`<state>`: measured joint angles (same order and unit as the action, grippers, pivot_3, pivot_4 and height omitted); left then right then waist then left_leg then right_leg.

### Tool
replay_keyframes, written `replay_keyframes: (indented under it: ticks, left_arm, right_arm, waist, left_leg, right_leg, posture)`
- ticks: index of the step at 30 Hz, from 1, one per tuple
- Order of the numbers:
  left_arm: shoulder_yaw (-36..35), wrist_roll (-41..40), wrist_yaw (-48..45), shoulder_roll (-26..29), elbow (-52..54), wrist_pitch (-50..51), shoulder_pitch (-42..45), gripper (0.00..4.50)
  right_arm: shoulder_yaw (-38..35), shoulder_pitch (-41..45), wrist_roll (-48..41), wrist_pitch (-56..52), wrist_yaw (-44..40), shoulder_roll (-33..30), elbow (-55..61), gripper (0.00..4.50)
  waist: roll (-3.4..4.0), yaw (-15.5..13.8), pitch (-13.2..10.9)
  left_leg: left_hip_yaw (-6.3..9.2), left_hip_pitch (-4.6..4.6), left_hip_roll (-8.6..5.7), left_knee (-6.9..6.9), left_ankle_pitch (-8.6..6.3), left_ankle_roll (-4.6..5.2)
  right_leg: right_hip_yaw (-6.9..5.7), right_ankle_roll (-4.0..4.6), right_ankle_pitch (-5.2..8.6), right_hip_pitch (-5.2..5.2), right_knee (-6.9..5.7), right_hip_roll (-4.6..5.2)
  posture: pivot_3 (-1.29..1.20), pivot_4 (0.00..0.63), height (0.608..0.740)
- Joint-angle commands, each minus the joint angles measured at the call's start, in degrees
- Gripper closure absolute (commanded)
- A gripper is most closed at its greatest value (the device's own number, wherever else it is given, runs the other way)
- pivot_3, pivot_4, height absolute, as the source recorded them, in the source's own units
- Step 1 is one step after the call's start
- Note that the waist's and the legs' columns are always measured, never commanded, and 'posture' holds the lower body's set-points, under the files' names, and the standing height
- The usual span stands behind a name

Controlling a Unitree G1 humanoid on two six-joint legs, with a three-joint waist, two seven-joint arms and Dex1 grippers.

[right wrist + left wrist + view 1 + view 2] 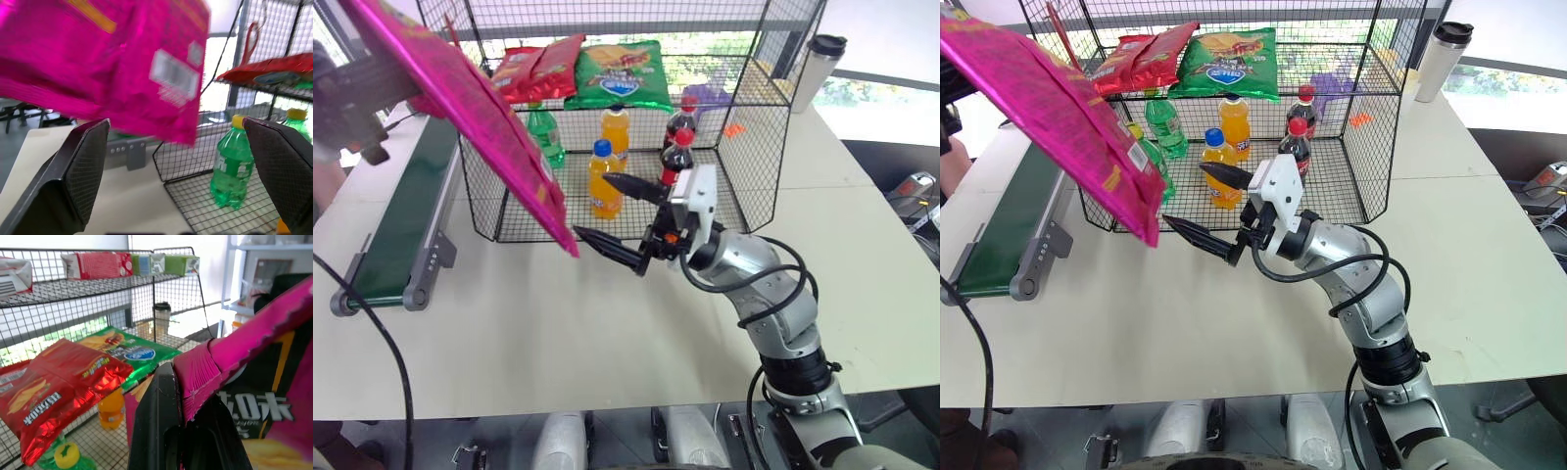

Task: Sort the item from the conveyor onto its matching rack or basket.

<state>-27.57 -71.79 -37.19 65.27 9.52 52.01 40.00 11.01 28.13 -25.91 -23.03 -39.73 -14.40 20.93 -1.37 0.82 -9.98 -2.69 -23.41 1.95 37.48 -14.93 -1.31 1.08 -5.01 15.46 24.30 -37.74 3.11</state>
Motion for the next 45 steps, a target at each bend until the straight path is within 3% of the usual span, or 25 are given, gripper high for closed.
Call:
replay_keyframes:
  ticks: [1,12,26,29,36,41,45]
  left_arm:
    - [-0.13,1.73,0.86,-0.47,-0.28,-1.45,3.03,4.46]
    - [-1.38,0.86,-0.06,-1.32,1.03,1.69,1.96,4.46]
    - [-1.58,0.22,2.62,-4.43,3.92,2.85,-0.51,4.46]
    - [-1.98,0.33,3.01,-5.01,3.98,2.97,-2.45,4.5]
    - [-1.85,0.24,2.87,-5.74,5.34,2.87,-4.06,4.5]
    - [-0.91,2.87,1.06,-5.31,4.9,1.94,-4.96,4.5]
    - [0.71,5.25,0.2,-5.57,2.87,1.55,-4.15,3.18]
  right_arm:
    - [0.46,-0.31,1.39,2.58,-1.5,-0.87,-0.47,0.0]
    - [-1.45,3.22,7.41,10.8,4.63,3.51,-5.42,0.0]
    - [-1.95,5.78,5.62,10.88,7.1,8.59,-5.33,0.0]
    - [-3.66,6.89,4.24,10.67,8.54,9.92,-5.2,0.81]
    - [-3.46,6.65,3.54,9.72,7.5,9.17,-4.9,4.36]
    - [-4.61,7.2,2.64,8.06,5.86,5.94,-3.84,4.44]
    - [-6.05,7.81,0.82,6.49,4.71,3.21,-2.29,4.5]
  waist:
    - [-0.01,0.0,0.01]
    - [-0.01,0.26,0.0]
    - [-0.01,0.21,0.01]
    - [-0.01,0.21,0.0]
    - [-0.02,0.17,0.01]
    - [-0.02,0.2,0.01]
    - [-0.02,0.04,0.01]
  left_leg:
    - [0.0,0.0,0.0,0.01,0.0,0.0]
    - [0.04,0.03,0.04,0.01,0.02,-0.04]
    - [0.08,0.02,0.05,0.06,0.05,-0.09]
    - [0.08,0.03,0.06,0.06,0.05,-0.09]
    - [0.09,0.01,0.06,0.08,0.06,-0.11]
    - [0.09,0.02,0.07,0.07,0.06,-0.11]
    - [0.09,0.02,0.06,0.08,0.06,-0.11]
  right_leg:
    - [0.0,0.0,0.0,0.0,-0.01,0.0]
    - [0.02,-0.01,0.0,0.03,-0.16,-0.08]
    - [0.03,-0.01,0.0,0.04,-0.24,-0.09]
    - [0.04,-0.01,0.0,0.04,-0.25,-0.09]
    - [0.05,0.0,0.0,0.04,-0.25,-0.1]
    - [0.05,0.0,0.0,0.04,-0.26,-0.11]
    - [0.05,0.0,0.0,0.04,-0.25,-0.11]
  posture:
    - [0.0,0.15,0.74]
    - [0.0,0.15,0.74]
    - [0.0,0.15,0.74]
    - [0.0,0.15,0.74]
    - [0.0,0.15,0.74]
    - [0.0,0.15,0.74]
    - [0.0,0.15,0.74]
